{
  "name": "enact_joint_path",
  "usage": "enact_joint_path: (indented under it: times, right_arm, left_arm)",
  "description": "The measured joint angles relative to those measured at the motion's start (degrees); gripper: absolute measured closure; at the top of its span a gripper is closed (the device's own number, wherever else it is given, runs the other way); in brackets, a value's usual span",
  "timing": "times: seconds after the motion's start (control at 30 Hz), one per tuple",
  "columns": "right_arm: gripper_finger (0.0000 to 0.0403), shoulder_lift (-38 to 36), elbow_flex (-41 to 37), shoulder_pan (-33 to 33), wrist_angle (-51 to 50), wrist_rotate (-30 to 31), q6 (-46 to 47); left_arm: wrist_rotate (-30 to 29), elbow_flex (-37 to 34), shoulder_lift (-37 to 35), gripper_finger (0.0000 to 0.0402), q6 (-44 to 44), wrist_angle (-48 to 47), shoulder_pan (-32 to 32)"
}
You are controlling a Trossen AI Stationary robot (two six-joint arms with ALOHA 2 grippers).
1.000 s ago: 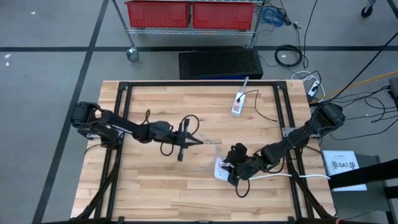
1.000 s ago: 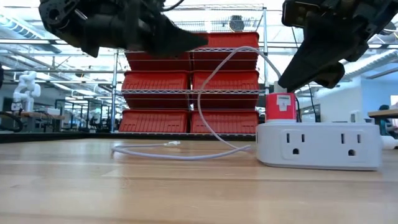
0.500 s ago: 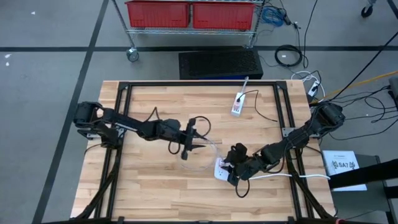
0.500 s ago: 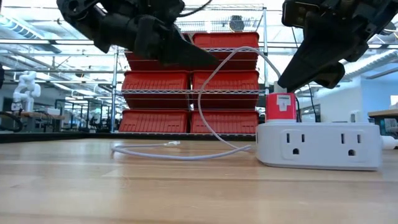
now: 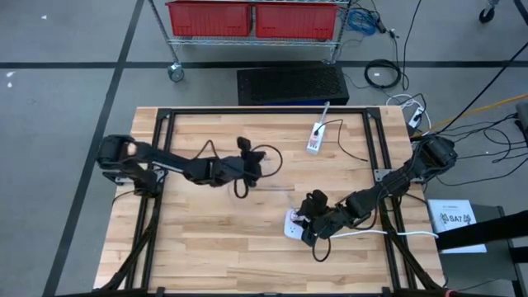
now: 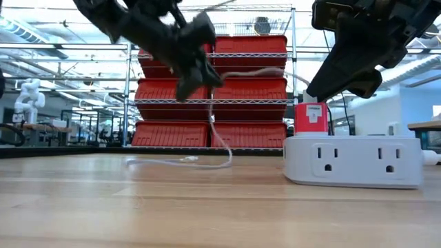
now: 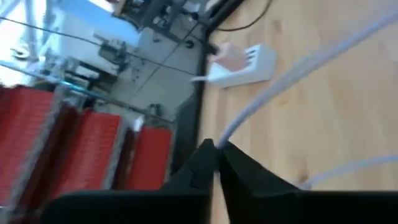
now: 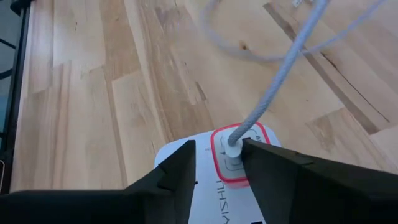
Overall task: Insert USB
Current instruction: Insert the white charger cable into the center orange charger adapter
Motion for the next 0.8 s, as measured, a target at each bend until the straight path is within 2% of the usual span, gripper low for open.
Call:
enact_joint_path:
  times: [0.07, 0.37, 0.4, 0.47, 0.5, 0.57, 0.67, 0.8]
  right_arm:
    - [0.0275, 0.0, 0.0, 0.1, 0.0, 0.2, 0.0]
    - [0.0275, -0.1, 0.2, -0.2, 0.0, 3.4, 0.2]
    - [0.0275, -0.1, 0.2, -0.1, -0.9, -0.4, 0.8]
    - [0.0275, 0.4, -0.3, 0.4, -2.4, -2.7, 0.6]
    - [0.0275, 0.5, -0.4, 0.4, -2.8, -3.6, 0.7]
    - [0.0275, 0.2, -0.2, 0.3, -2.9, -2.2, 1.1]
    - [0.0275, 0.1, -0.2, 0.3, -3.9, -1.7, 1.6]
    - [0.0275, 0.1, -0.2, 0.2, -3.1, -0.7, 1.5]
  left_arm:
    - [-2.1, 0.0, -3.4, 0.0387, 2.3, -2.7, -0.1]
    - [-5.3, -0.2, -22.4, 0.0395, 2.8, -23.3, -2.0]
    - [-9.3, -0.2, -24.1, 0.0395, 2.3, -25.2, -2.6]
    - [-14.5, -0.1, -27.4, 0.0395, 0.6, -28.3, -3.7]
    - [-18.1, 0.0, -28.4, 0.0395, -0.6, -30.0, -4.2]
    - [-19.5, 0.0, -30.0, 0.0395, -4.2, -34.9, -5.4]
    - [-18.8, -0.1, -30.7, 0.0395, -10.8, -40.9, -6.8]
    - [-17.5, -1.0, -30.6, 0.0396, -14.5, -41.5, -8.5]
